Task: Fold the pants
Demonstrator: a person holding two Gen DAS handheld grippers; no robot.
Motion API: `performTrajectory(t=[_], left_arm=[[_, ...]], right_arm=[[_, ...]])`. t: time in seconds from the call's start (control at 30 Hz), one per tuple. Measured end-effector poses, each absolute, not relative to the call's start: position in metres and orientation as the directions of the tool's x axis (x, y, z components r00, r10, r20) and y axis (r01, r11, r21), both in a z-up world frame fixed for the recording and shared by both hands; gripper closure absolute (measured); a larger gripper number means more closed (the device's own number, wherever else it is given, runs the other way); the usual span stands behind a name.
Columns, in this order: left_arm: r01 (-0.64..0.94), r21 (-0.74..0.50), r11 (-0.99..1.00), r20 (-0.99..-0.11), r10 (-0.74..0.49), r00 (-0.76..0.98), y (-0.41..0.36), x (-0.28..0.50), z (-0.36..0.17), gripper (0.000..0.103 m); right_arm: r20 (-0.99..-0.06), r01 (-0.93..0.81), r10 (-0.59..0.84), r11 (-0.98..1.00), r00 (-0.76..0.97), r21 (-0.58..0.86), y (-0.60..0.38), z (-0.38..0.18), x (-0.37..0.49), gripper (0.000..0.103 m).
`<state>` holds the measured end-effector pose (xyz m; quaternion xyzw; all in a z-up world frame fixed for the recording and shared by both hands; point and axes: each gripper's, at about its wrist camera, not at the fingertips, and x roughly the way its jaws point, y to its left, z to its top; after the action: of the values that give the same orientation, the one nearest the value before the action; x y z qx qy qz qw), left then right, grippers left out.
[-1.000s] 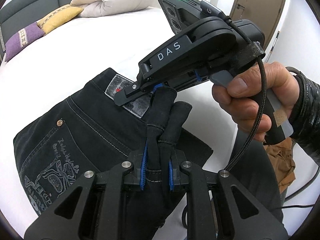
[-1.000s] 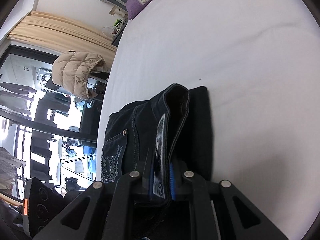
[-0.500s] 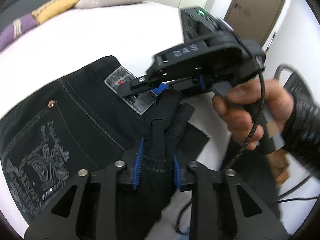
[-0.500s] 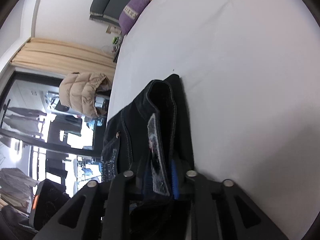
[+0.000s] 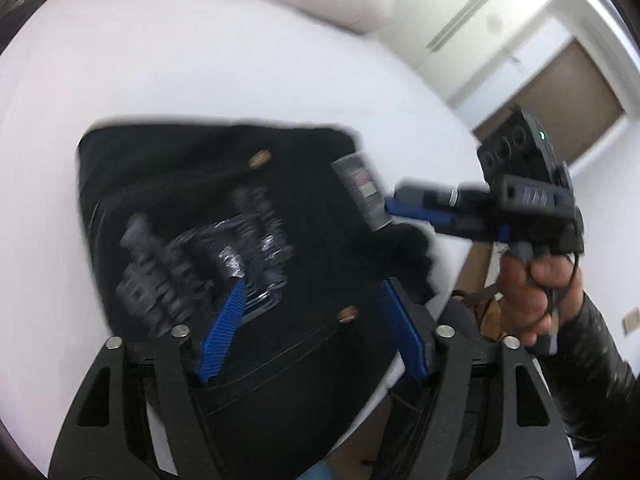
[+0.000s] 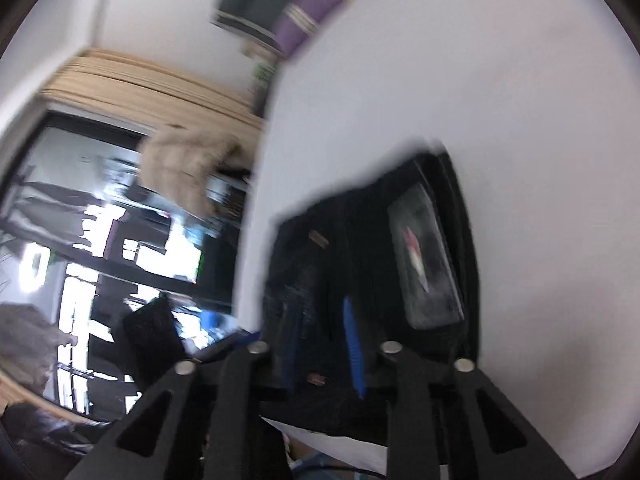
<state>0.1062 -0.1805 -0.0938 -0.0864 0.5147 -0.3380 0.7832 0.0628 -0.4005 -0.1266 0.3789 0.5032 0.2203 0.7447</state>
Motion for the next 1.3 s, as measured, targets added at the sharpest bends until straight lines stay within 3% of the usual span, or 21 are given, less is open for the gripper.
performTrajectory(t=[0.07,0.1,0.3,0.43,0.53,0.77,0.93,1.07,1.2,1.3], left_arm=[[0.421,-0.488,0.765,-0.752,-0.613,0.241,-0.173,0.108,-0.098,0.058],[0.415,-0.49,0.767,-0.754,-0.611,0.24,-0.169,0.109,-0.101,0.063],[0.378,-0.507,0.775,-0.729,-0.619,0.291,-0.148,0.161,-0.091,0.066],[0.339,-0.483,0.808,-0.766,-0.577,0.284,-0.143,0.191,-0.113,0.073],[0.348,-0.452,0.822,-0.78,-0.553,0.292,-0.138,0.175,-0.122,0.073],[0.454,-0.248,0.855,-0.818,-0.436,0.374,-0.145,0.106,-0.104,0.073],[0.46,-0.224,0.859,-0.827,-0.418,0.376,-0.146,0.099,-0.106,0.073],[0.46,-0.223,0.86,-0.828,-0.416,0.376,-0.153,0.099,-0.112,0.073],[0.462,-0.223,0.858,-0.828,-0.417,0.374,-0.151,0.096,-0.112,0.073],[0.463,-0.224,0.858,-0.828,-0.418,0.374,-0.147,0.096,-0.11,0.073]], right_arm=[[-0.666,0.116,0.673,0.67,0.32,0.733,-0.393,-0.156,0.056,0.103],[-0.665,0.12,0.671,0.669,0.329,0.734,-0.395,-0.161,0.051,0.103],[-0.619,0.139,0.682,0.621,0.389,0.771,-0.408,-0.162,0.036,0.103],[-0.608,0.157,0.684,0.603,0.404,0.783,-0.408,-0.166,0.037,0.103],[-0.609,0.15,0.675,0.61,0.417,0.778,-0.407,-0.167,0.034,0.103],[-0.626,0.157,0.649,0.63,0.432,0.761,-0.404,-0.166,0.03,0.103],[-0.662,0.174,0.612,0.663,0.433,0.728,-0.39,-0.144,0.032,0.103],[-0.616,0.101,0.639,0.652,0.46,0.751,-0.376,-0.12,0.021,0.1],[-0.692,0.133,0.599,0.71,0.403,0.692,-0.37,-0.145,0.015,0.103],[-0.679,0.11,0.593,0.712,0.432,0.693,-0.369,-0.144,0.013,0.103]])
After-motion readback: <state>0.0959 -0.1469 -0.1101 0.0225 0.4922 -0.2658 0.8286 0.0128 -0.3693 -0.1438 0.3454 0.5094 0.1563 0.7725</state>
